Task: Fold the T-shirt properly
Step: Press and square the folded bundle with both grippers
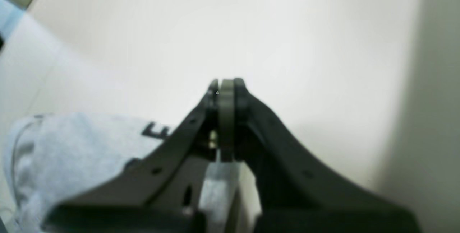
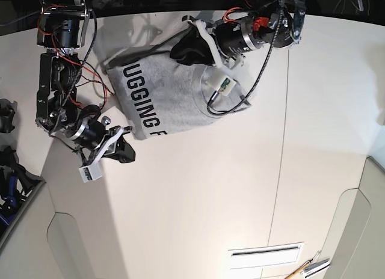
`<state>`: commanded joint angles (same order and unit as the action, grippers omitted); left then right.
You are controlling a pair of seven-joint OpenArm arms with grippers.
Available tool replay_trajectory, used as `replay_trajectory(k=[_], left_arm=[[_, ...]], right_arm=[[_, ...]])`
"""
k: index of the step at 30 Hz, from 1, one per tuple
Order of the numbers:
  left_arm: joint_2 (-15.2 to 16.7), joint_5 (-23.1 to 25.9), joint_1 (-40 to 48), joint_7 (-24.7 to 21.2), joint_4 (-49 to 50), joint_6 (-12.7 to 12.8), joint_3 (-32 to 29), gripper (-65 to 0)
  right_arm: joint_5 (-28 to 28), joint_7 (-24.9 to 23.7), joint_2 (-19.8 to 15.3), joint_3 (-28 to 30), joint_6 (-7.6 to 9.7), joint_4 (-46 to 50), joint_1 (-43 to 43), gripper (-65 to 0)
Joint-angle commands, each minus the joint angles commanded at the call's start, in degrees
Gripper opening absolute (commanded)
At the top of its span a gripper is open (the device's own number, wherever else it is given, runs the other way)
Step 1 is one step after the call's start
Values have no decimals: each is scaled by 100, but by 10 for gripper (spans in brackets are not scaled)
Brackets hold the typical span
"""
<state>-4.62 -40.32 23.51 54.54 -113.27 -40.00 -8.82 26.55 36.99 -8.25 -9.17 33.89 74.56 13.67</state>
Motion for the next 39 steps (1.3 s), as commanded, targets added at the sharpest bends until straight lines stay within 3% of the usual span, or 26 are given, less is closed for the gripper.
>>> replay_trajectory(k=[4,13,16,19,25,29,31,39], left_arm=[[0,203,-17,-33,439,0,-22,-500],[-2,232,-433,-72,1412,0,-11,-500],[-2,704,-560,-74,1414,0,48,-500],[-4,850,-769,-81,1414,0,398,-500],[-2,848,-1261,-234,1727,0,1270,-500],[0,846,-1683,-404,2330,0,1355,-500],[-2,868,-1945,-428,2599,130,1357,-500],[-4,992,-2518,-387,2708,209,1357,-500]], right_arm=[[0,-61,0,245,0,-496,11,-650],[46,-52,2,289,0,-509,7,-650],[46,70,-4,289,0,-509,-39,-650],[96,138,-90,286,2,-507,-125,-650],[719,284,-391,286,48,-487,-481,-650],[1394,444,-393,289,122,-466,-885,-650],[1585,442,-387,286,151,-382,-1126,-650],[1606,551,-205,280,138,820,-1878,-650]])
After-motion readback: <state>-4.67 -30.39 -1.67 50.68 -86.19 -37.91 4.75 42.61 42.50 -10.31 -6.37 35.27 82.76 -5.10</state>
